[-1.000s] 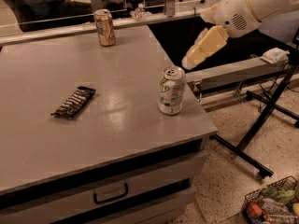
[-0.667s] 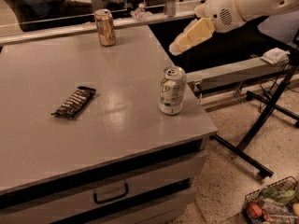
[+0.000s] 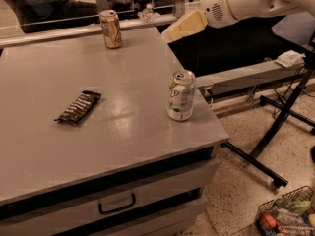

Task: Move orange can near rxbar chocolate

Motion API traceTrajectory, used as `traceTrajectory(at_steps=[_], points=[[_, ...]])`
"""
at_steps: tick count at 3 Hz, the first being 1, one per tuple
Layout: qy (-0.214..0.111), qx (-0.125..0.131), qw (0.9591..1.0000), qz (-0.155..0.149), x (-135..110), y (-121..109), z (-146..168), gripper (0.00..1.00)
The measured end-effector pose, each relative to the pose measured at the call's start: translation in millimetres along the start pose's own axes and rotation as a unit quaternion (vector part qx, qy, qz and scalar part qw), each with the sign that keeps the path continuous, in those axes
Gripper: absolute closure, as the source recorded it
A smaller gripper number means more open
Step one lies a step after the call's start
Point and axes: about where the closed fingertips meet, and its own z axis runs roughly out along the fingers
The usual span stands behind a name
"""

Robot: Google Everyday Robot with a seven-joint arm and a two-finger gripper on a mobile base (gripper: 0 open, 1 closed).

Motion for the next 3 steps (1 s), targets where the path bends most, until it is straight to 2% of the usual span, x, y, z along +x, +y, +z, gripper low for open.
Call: traceTrajectory(at_steps=[1,2,3], points=[[0.003,0.004,1.0000,0.002,1,1,2,0.00],[-0.005,0.016,0.9998,0.006,10,1,27,0.00],[-0.046,0.052,0.9974,0.019,9,-15,54,0.00]])
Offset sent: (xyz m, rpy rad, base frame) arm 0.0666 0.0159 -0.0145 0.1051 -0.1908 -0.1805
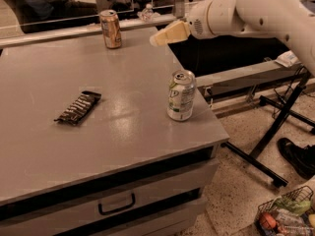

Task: Move orange can near rxbar chocolate

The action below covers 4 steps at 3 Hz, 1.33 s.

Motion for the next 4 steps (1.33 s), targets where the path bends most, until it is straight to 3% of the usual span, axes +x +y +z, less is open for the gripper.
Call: traceTrajectory(at_steps=[1,2,4], points=[[-0.062,0.028,0.9976,0.009,-1,-18,34,0.00],[-0.101,0.003,0.9949,0.003,-2,-17,63,0.00],[-0.097,-0.053,0.9938,-0.017,-2,-9,117,0.00]])
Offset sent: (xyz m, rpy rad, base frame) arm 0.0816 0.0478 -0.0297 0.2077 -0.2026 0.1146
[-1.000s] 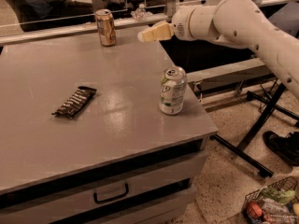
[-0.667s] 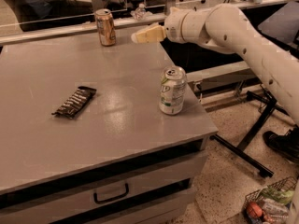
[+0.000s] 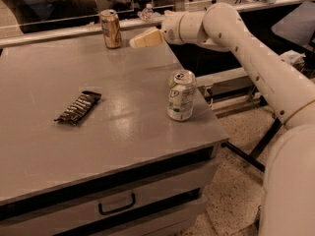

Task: Move orange can near rxbar chocolate

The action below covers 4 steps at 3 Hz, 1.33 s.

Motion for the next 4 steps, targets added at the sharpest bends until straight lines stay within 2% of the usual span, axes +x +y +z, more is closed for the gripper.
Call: traceTrajectory(at_steps=[1,3,4], points=[[0.012,-0.008,0.9999,0.009,3,3,24,0.00],[0.021,-0.001,0.9988,0.044,-2,13,77,0.00],[0.026,0.005,0.9980,0.057,0,11,91,0.00]])
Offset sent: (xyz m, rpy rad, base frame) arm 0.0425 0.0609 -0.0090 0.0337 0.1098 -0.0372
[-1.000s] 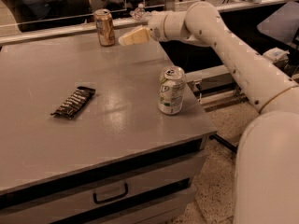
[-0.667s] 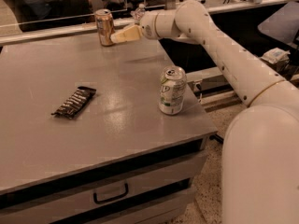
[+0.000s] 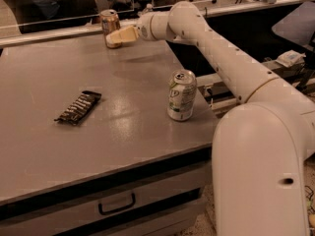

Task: Move orange can near rxbar chocolate

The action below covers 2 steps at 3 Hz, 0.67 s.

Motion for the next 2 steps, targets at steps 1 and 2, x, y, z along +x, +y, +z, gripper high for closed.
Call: traceTrajectory(at_steps=[1,2], points=[[-0.006,-0.014,0.9999,-0.005,3,0,12,0.00],[-0.016,-0.029,0.9984,-0.046,1,-1,22,0.00]])
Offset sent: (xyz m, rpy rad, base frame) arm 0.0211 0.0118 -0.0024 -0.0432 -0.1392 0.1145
